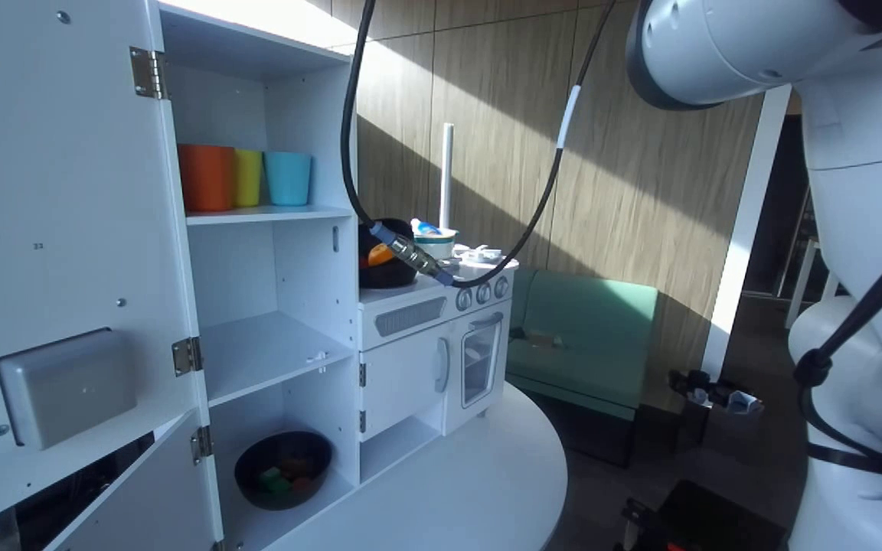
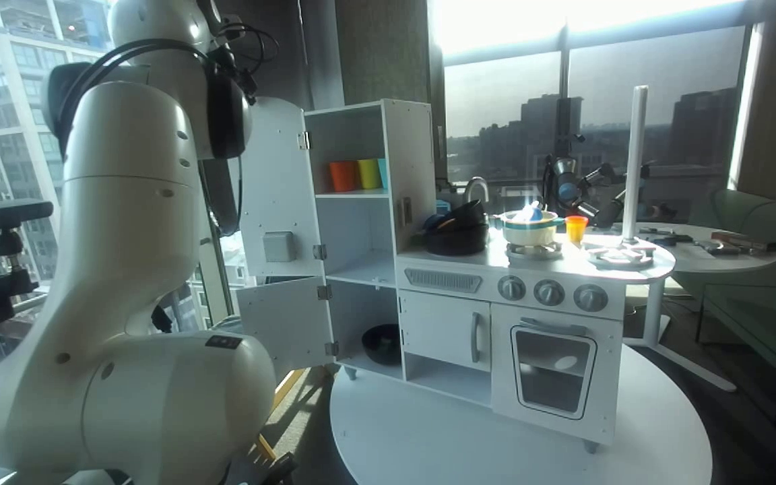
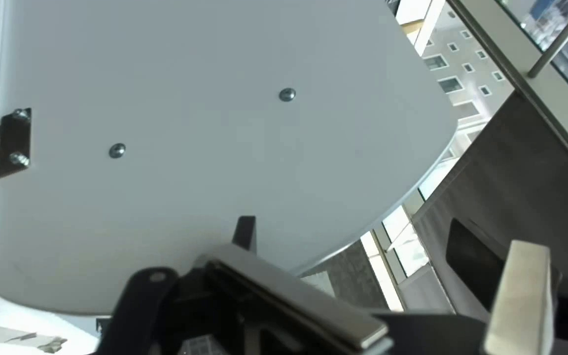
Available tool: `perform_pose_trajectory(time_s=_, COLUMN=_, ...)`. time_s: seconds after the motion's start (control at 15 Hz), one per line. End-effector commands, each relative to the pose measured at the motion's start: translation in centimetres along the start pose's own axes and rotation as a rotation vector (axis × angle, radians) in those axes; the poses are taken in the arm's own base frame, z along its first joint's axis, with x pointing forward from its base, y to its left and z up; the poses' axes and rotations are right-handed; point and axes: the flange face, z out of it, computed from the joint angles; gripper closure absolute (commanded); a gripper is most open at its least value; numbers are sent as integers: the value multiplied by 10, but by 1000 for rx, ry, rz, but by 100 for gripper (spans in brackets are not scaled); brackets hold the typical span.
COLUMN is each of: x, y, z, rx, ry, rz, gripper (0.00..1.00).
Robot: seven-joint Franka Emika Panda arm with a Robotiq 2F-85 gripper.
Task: Close the cupboard doors
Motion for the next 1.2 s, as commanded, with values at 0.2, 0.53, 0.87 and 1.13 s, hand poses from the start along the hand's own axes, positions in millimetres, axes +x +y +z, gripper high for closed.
perform_pose_trajectory(time_s=0.2, x=-8, y=-24, z=-20, rx=50, ry=-28, rz=-81, gripper=0)
perform_pose_trajectory(time_s=0.53, x=-1, y=-36, z=-52, rx=71, ry=85, rz=-186, gripper=0)
perform_pose_trajectory(time_s=0.87, x=2, y=-35, z=-33, rx=94, ry=92, rz=-286, gripper=0)
perform_pose_trajectory(time_s=1.13, x=1, y=-34, z=-21, rx=97, ry=87, rz=-305, gripper=0)
